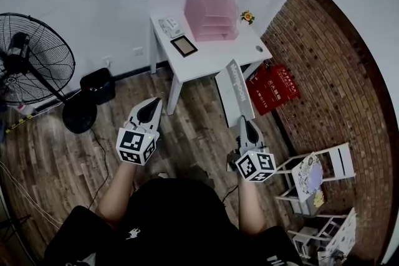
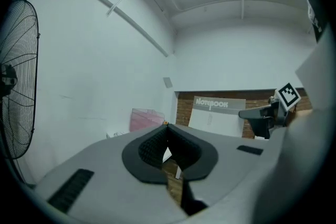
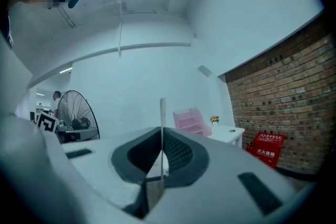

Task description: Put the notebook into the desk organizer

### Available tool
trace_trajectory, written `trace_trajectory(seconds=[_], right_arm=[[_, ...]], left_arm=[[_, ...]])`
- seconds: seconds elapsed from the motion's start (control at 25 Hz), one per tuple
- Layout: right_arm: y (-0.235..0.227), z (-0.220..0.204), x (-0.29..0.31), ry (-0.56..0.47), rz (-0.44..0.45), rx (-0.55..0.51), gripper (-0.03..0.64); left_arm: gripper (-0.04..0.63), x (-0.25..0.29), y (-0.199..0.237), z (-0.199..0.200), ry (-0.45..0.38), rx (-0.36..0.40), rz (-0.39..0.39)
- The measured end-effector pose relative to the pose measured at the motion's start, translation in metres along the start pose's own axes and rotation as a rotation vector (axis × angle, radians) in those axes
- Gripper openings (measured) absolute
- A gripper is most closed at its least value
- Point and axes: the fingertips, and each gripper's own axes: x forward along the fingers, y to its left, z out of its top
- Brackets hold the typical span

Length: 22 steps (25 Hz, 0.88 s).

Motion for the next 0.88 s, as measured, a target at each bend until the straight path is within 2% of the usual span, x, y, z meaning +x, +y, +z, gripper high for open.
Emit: trace_trajectory(seconds=[0.4,0.88], right_arm=[[-0.004,-0.008,0.007,0.027,0.01,-0.001,0.009],[-0.045,-0.01,0.055,0.026,0.04,0.035,0.009]], left_arm=[[0.002,0.006,-0.003,-0.015,0.018,-0.024,-0.011],[0.002,0.06,-0.001,-0.018,0.048,0.03,0.017]])
